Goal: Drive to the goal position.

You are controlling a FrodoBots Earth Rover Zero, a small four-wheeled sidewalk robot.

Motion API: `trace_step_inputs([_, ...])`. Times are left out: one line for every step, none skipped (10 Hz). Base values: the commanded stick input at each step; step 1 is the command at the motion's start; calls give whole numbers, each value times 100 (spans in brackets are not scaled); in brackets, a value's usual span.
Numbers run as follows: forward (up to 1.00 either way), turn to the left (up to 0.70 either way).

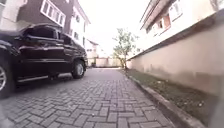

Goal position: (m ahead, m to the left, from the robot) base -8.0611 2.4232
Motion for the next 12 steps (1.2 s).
trace_step_inputs([70,0])
trace_step_inputs([70,0])
trace_step_inputs([70,0])
trace_step_inputs([70,0])
trace_step_inputs([70,0])
trace_step_inputs([70,0])
trace_step_inputs([70,0])
trace_step_inputs([70,0])
trace_step_inputs([70,0])
trace_step_inputs([70,0])
trace_step_inputs([70,0])
trace_step_inputs([70,0])
